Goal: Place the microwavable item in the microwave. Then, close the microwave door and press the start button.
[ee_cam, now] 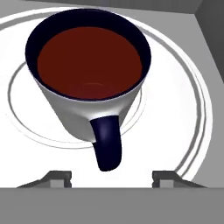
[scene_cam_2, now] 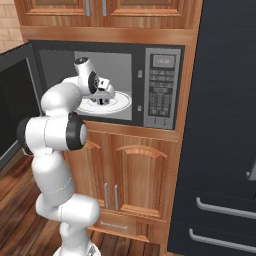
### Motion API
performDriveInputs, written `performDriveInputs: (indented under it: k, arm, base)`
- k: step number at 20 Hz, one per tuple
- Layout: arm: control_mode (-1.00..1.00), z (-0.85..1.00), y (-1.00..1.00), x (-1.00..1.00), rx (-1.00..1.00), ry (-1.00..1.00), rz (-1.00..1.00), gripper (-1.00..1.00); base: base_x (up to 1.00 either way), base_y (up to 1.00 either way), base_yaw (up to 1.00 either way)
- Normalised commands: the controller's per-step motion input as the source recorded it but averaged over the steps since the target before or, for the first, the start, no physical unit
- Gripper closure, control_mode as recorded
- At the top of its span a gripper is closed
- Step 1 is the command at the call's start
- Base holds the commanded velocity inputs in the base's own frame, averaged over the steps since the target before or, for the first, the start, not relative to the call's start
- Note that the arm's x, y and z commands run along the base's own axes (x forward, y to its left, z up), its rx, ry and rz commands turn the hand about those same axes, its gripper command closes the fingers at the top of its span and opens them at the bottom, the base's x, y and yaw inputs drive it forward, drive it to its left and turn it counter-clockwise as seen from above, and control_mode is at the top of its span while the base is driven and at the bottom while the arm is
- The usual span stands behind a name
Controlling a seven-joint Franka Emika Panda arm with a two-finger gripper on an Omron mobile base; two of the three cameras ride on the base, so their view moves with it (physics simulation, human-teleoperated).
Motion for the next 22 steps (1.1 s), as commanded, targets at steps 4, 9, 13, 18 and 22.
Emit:
performDriveInputs:
  k: [4, 9, 13, 18, 22]
  arm:
    - [-1.0, 0.18, 0.0, -0.5, 0.0, -0.23, 0.0, -1.0]
    - [-1.0, -0.04, 0.0, -0.97, 0.0, -0.22, 0.0, -1.0]
    - [-1.0, -0.12, -0.03, -1.0, 0.0, -0.11, 0.0, -1.0]
    - [-1.0, 0.09, -0.24, -1.0, 0.0, -0.08, 0.0, -1.0]
    - [-1.0, 0.56, -0.26, -1.0, 0.01, -0.16, 0.01, -1.0]
  base:
    - [0.0, 0.0, 0.0]
    - [0.0, 0.0, 0.0]
    - [0.0, 0.0, 0.0]
    - [0.0, 0.0, 0.0]
    - [0.0, 0.0, 0.0]
